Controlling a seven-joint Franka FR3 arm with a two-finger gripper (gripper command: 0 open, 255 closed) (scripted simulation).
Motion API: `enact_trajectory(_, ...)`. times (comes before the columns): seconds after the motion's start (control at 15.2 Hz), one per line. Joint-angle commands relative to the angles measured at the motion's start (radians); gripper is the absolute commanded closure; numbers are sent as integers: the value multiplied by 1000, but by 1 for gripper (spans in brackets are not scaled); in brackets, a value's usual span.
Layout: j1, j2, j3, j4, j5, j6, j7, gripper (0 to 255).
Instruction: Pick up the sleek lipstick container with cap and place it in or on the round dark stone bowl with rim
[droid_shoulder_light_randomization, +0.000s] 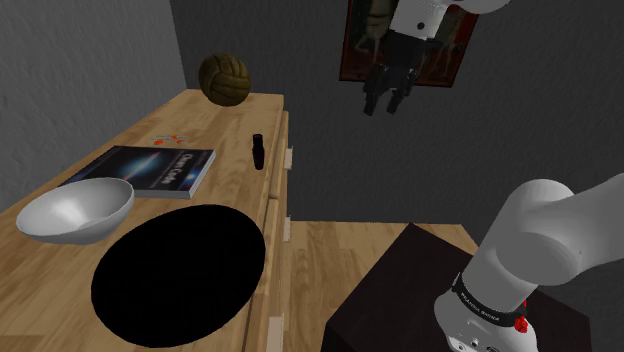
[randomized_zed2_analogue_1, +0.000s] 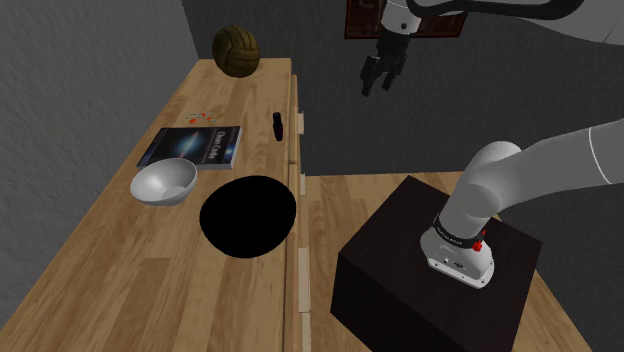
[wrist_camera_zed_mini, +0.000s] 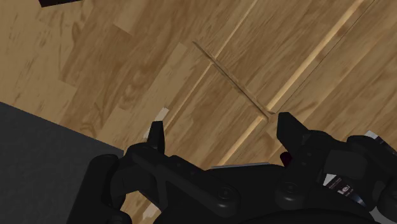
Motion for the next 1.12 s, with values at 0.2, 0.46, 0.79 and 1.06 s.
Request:
enact_trajectory(0.2, 15, 107, 50, 59, 9, 36, 52, 0)
enact_trajectory(0.46, 29, 257, 112, 157, 7, 70, 123, 0)
enact_trajectory(0.79, 42, 453, 181, 308, -20, 88, 215, 0)
enact_trajectory(1.06, 57, 618, 227, 455, -60, 80, 291, 0)
